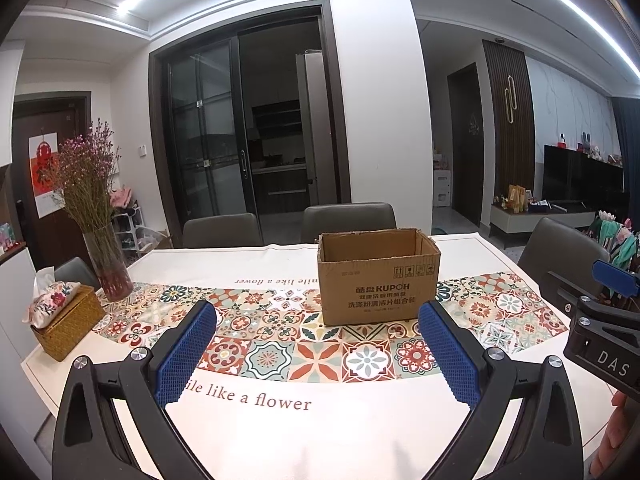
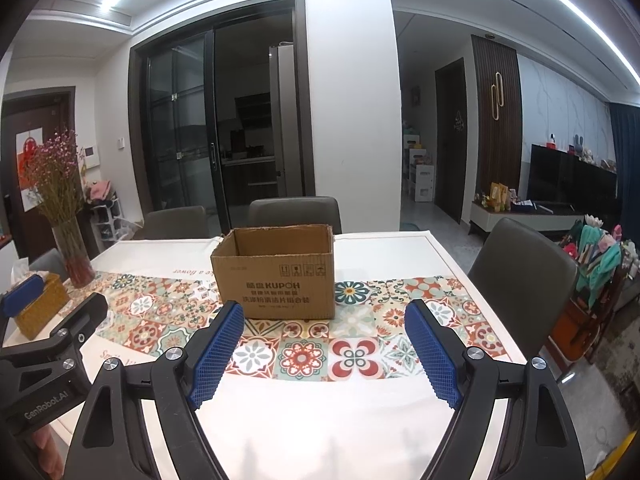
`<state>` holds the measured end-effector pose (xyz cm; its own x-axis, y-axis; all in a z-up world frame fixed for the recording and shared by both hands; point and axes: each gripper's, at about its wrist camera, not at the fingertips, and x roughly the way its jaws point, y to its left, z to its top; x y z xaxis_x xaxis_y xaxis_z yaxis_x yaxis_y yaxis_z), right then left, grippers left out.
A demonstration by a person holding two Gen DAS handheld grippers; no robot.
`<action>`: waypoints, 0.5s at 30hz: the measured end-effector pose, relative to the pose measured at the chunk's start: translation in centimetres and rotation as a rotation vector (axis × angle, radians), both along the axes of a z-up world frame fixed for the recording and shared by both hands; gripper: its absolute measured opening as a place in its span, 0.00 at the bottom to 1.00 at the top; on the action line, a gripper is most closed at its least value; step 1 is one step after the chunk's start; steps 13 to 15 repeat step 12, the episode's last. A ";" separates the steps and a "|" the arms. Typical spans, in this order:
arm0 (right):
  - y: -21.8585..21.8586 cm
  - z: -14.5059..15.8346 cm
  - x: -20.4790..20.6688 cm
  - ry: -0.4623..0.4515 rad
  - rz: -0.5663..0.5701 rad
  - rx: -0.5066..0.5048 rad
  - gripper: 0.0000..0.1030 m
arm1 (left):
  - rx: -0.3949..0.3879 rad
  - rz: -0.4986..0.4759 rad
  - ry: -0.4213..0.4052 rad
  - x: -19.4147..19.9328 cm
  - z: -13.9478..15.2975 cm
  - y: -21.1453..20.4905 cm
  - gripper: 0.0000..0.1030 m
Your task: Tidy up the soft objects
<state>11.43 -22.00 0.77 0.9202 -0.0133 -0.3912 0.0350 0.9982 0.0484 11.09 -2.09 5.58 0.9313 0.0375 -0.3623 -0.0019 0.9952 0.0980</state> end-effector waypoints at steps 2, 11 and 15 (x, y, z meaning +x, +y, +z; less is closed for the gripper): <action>0.0 0.0 0.0 0.001 0.000 -0.001 0.81 | -0.001 -0.003 -0.001 0.0 0.0 0.0 1.00; 0.0 0.0 0.1 0.001 -0.002 0.000 0.81 | -0.004 -0.004 0.002 -0.2 -0.2 0.0 1.00; 0.0 0.0 0.2 0.003 -0.002 0.002 0.81 | -0.004 -0.005 0.001 -0.2 -0.2 0.0 1.00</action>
